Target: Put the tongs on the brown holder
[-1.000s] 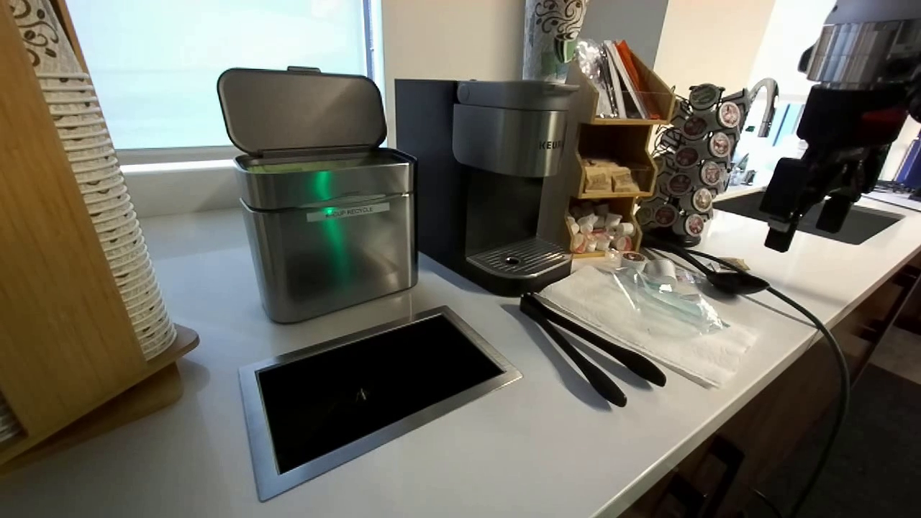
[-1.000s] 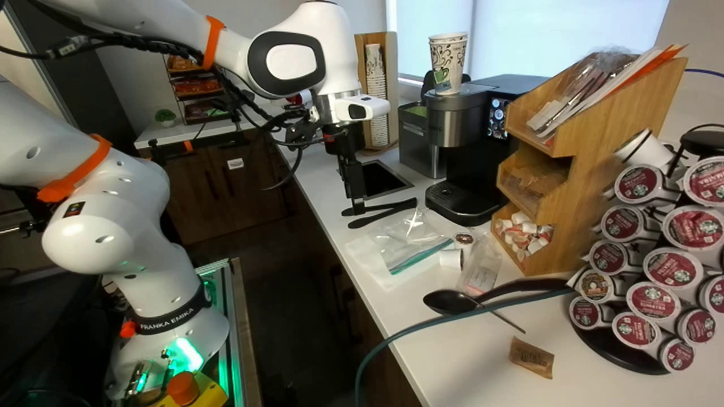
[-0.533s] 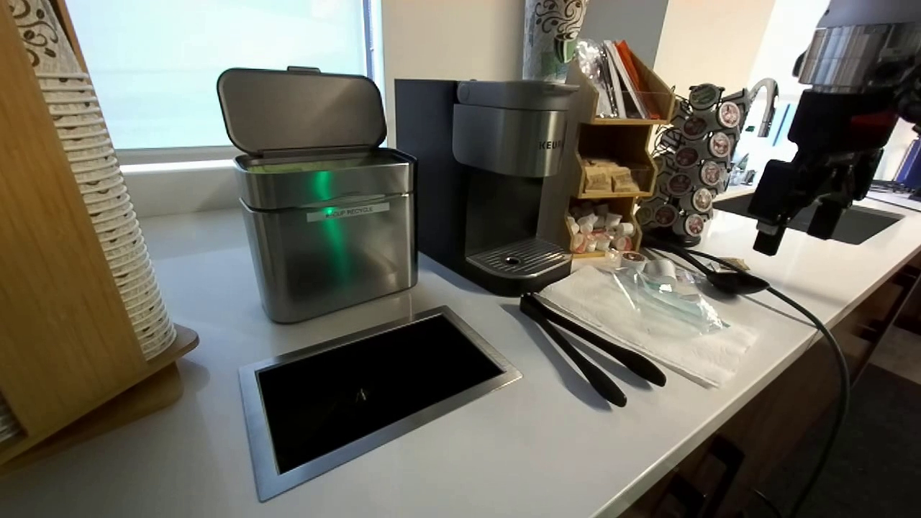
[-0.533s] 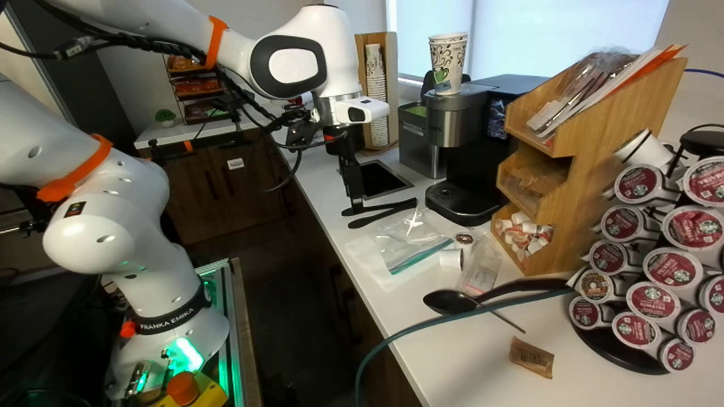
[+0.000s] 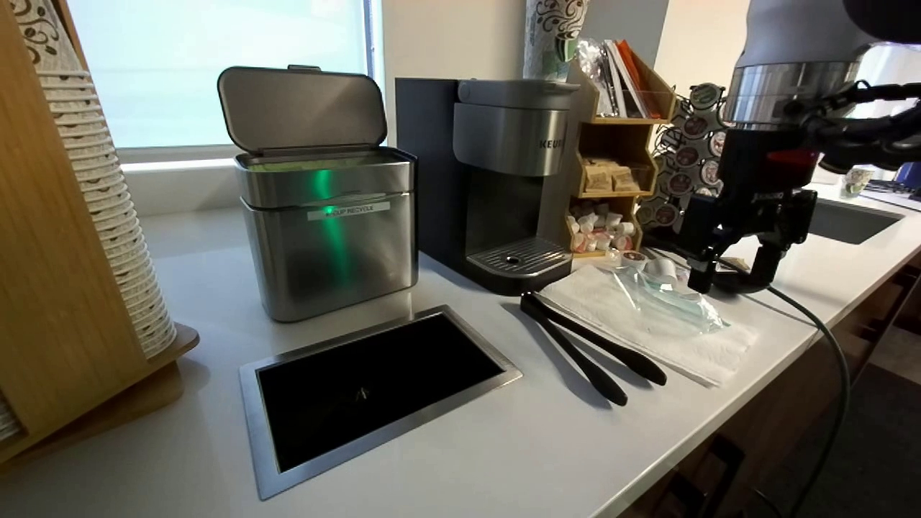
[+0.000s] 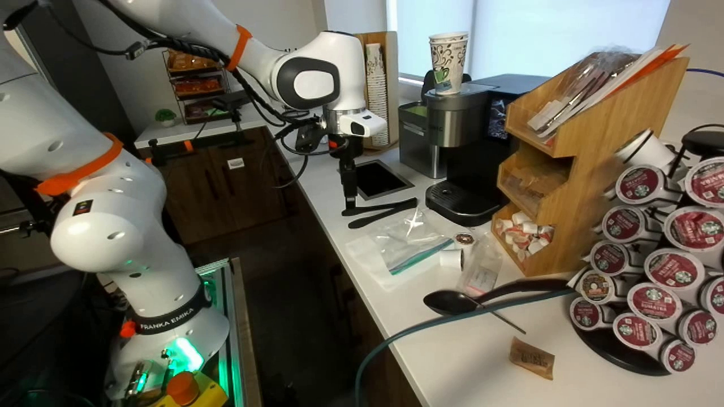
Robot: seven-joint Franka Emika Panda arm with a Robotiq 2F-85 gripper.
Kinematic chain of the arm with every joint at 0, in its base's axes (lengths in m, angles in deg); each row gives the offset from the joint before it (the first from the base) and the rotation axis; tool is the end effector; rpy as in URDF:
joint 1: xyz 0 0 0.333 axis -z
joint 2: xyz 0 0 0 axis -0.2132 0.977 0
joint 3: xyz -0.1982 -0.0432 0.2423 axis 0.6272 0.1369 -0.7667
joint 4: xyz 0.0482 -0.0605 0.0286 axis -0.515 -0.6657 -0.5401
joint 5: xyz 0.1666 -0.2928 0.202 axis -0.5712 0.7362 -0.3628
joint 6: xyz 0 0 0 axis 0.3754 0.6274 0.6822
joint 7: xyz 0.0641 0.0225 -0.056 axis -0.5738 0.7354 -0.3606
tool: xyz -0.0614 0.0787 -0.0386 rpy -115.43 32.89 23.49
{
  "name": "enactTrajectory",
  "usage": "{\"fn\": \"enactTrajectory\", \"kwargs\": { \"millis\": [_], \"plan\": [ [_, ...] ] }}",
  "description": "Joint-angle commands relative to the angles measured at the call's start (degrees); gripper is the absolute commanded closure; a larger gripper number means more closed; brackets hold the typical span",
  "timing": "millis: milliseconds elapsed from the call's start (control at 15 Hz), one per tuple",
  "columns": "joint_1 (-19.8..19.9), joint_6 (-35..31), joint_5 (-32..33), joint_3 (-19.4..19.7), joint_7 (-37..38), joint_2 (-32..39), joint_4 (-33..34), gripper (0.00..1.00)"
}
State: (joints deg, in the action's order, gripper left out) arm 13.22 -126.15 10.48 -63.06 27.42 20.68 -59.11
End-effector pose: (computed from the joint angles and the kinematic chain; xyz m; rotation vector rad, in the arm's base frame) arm 0.4066 0.0343 0.3713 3.0825 -0.4395 -0.0686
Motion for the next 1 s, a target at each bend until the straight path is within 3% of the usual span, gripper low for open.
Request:
{"fn": "enactTrajectory", "kwargs": {
  "millis": [0,200,733,933],
  "plan": [
    [-0.1,0.1,0.1,0.3,0.0,-0.1,0.1,0.00],
    [0.2,0.1,0.1,0.7,-0.2,-0.5,0.1,0.00],
    [-4.2,-7.0,-2.4,0.6,-11.8,15.6,6.2,0.00],
    [-5.1,-11.3,-1.0,-0.2,-10.9,21.6,9.5,0.00]
  ]
}}
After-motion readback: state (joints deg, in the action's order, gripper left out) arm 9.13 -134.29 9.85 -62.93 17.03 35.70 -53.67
